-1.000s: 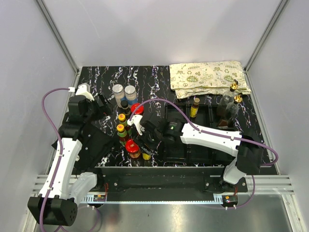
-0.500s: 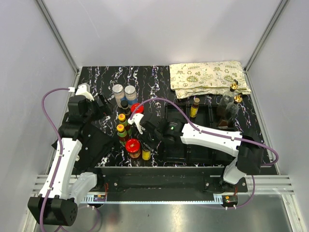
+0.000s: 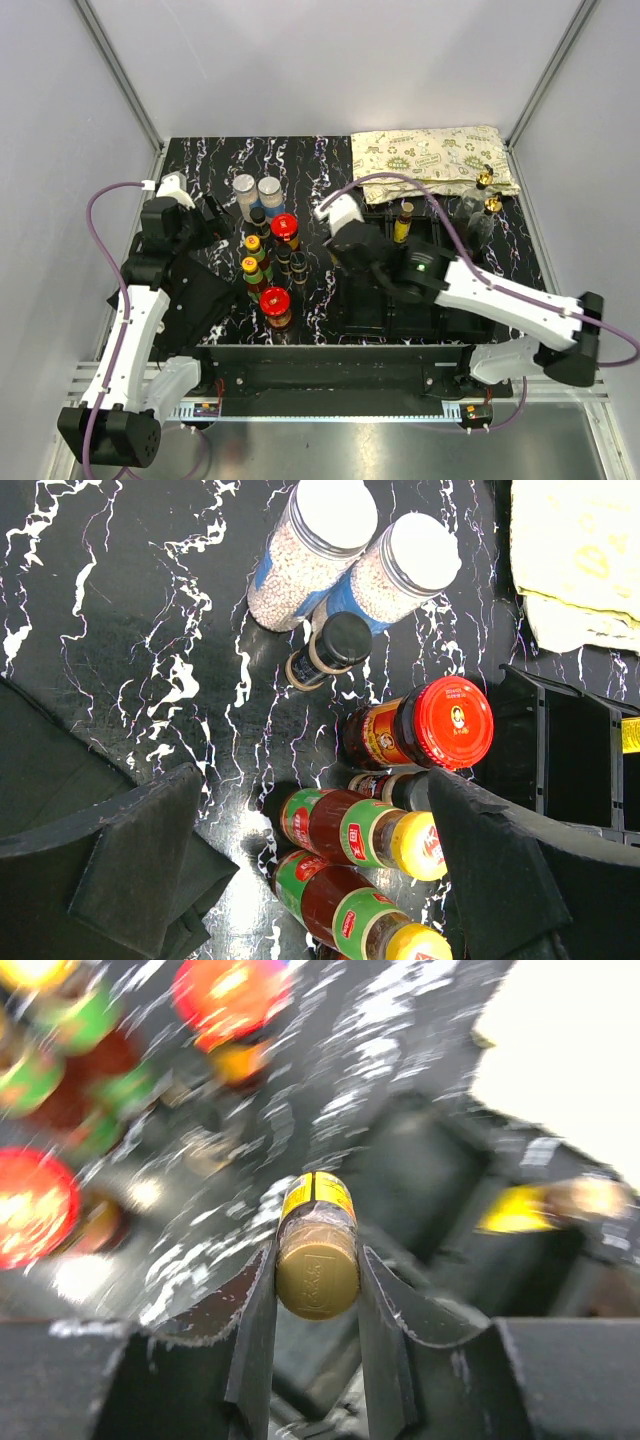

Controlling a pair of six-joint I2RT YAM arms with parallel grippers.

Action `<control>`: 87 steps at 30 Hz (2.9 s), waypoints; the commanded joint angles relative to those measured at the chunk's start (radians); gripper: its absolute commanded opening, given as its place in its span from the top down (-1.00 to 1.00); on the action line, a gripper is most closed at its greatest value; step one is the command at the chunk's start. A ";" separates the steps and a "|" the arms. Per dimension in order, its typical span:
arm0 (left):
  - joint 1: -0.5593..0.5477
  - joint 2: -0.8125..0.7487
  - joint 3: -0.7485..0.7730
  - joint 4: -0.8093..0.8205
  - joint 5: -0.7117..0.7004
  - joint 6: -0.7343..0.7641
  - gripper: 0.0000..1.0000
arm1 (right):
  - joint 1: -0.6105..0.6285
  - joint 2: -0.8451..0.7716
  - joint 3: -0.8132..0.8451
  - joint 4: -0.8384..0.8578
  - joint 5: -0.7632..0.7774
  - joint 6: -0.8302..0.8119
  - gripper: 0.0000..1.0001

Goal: Organize the condiment bottles
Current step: Place the bottle in the storage box.

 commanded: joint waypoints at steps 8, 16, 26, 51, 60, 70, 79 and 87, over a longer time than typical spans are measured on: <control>0.007 0.009 0.011 0.033 0.036 0.010 -0.98 | -0.194 -0.230 -0.053 0.014 0.423 0.179 1.00; 0.010 0.018 0.014 0.034 0.039 0.010 -0.98 | -0.340 -0.187 -0.099 -0.035 0.380 0.245 1.00; 0.012 0.021 0.011 0.034 0.042 0.010 -0.98 | -0.479 -0.165 -0.195 -0.003 0.243 0.293 1.00; 0.012 0.013 0.008 0.034 0.040 0.010 -0.98 | -0.620 -0.122 -0.372 0.203 0.075 0.306 0.87; 0.012 0.030 0.011 0.036 0.097 0.014 -0.98 | -0.630 -0.118 -0.389 0.229 0.051 0.305 0.03; 0.012 0.042 0.008 0.047 0.103 0.020 -0.98 | -0.628 -0.176 -0.377 0.220 0.027 0.277 -0.80; 0.006 0.061 0.052 0.047 0.151 -0.016 -0.98 | -0.630 -0.285 -0.341 0.180 -0.028 0.260 -0.91; -0.144 0.092 0.106 0.034 0.093 -0.041 -0.85 | -0.630 -0.346 -0.338 0.180 -0.143 0.242 -0.92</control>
